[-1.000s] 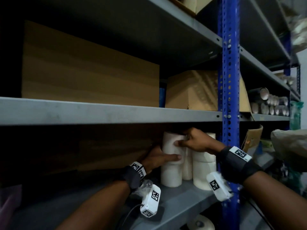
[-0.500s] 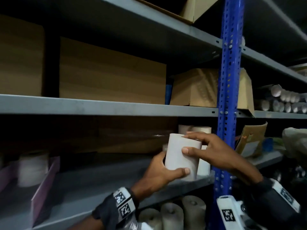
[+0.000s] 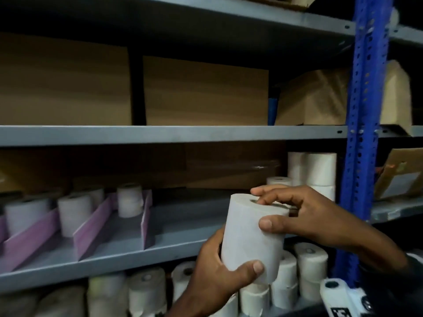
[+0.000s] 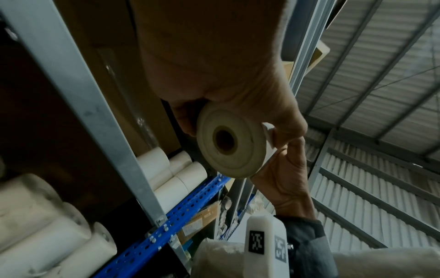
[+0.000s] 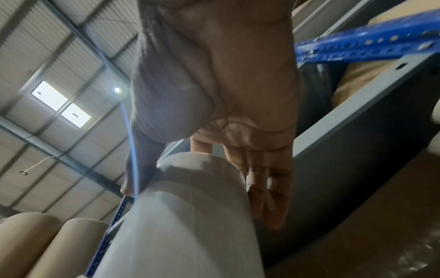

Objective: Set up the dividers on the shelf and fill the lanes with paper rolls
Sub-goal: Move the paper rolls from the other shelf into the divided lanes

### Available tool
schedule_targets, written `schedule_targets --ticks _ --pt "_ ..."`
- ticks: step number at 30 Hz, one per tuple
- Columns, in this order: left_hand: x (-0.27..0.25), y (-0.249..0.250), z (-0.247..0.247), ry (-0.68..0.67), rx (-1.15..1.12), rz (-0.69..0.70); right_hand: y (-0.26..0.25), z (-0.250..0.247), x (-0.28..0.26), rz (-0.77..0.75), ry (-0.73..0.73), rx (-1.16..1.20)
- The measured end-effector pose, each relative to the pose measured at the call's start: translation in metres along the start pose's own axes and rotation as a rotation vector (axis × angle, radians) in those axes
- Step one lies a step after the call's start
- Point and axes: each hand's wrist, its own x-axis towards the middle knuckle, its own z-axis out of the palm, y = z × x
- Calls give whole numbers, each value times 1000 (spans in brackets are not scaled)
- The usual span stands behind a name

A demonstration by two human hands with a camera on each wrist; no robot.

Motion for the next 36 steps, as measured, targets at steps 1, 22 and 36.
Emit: schedule_targets --ticks 1,22,36 --pt "-11 2 -10 26 12 1 -7 11 5 4 -40 3" --pt "-191 50 -166 473 446 -49 -99 237 61 -233 -239 -176" --pt "-152 3 -171 159 1444 -119 -54 251 166 -219 -106 -356"
